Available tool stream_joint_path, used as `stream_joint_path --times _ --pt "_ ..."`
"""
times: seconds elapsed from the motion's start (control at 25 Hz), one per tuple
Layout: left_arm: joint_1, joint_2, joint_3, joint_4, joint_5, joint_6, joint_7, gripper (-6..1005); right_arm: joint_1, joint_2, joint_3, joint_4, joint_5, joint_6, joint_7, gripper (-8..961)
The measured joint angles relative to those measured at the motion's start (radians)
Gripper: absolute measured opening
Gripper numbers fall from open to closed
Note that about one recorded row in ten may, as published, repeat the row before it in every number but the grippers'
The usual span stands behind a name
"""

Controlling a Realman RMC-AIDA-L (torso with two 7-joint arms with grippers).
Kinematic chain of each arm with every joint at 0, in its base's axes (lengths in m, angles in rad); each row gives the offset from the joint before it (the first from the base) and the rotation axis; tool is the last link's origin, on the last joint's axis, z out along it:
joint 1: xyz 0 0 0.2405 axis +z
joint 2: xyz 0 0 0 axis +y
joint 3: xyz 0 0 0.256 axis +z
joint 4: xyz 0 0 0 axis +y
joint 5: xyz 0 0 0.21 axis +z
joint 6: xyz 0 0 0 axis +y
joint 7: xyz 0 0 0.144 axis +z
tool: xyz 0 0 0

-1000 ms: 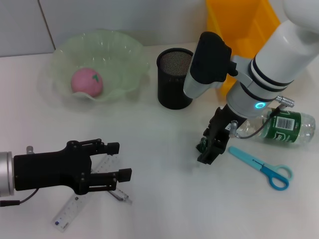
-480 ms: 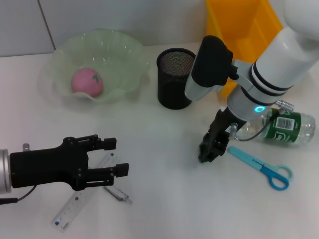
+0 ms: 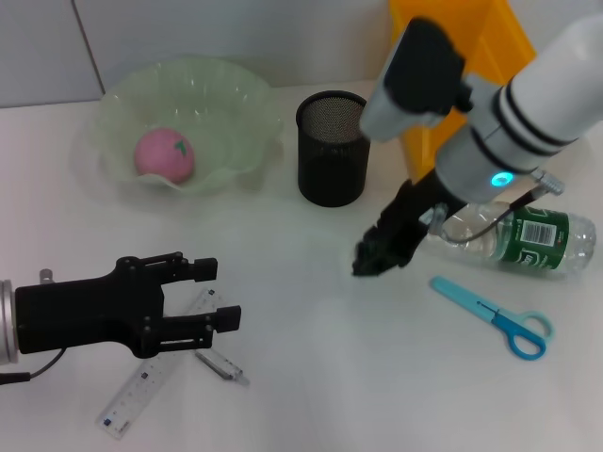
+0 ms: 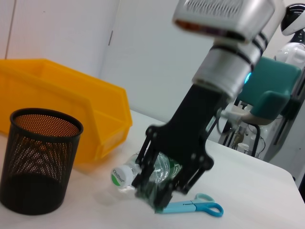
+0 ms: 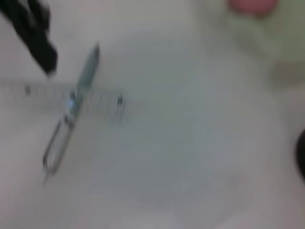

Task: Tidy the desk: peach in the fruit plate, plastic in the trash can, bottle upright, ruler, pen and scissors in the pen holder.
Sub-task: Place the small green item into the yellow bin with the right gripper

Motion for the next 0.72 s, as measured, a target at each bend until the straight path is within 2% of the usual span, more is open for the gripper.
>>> stream_joint_path --times 0.08,0.16,0.2,0.24,0.28,0.4,0.48,0.6,0.72 --pt "0.000 0.000 0.000 0.000 0.000 0.000 0.000 755 -0.061 -0.001 0.061 -0.114 0.054 -0.036 0.005 434" --pt "-0.001 0.000 -0.009 -0.002 0.002 0.000 0.001 755 -0.077 -0.002 0.085 -0.141 0.068 -0.046 0.005 414" --pt "-0.002 -0.001 -0.011 -0.004 0.003 0.000 0.001 755 -0.109 -0.002 0.146 -0.190 0.093 -0.056 0.005 405" --pt "-0.002 -0.001 -0.011 -0.004 0.003 0.000 0.001 754 -0.109 -0.002 0.146 -0.190 0.093 -0.056 0.005 395" --pt "-0.002 -0.001 -0.011 -0.005 0.003 0.000 0.000 754 -0.138 -0.002 0.211 -0.223 0.121 -0.059 0.002 385" --pt "-0.002 -0.001 -0.014 -0.005 0.004 -0.005 0.000 754 -0.156 -0.003 0.270 -0.235 0.151 -0.056 -0.002 366" --pt "-0.003 -0.001 -0.020 -0.007 0.004 -0.005 0.002 753 -0.172 -0.005 0.370 -0.228 0.203 -0.048 -0.037 354" --pt "-0.005 -0.001 -0.021 -0.007 0.004 -0.003 0.001 752 -0.177 -0.005 0.415 -0.217 0.228 -0.038 -0.063 335" --pt "-0.007 0.001 -0.021 -0.007 0.005 -0.002 0.001 752 -0.194 -0.004 0.444 -0.204 0.241 0.033 -0.076 314"
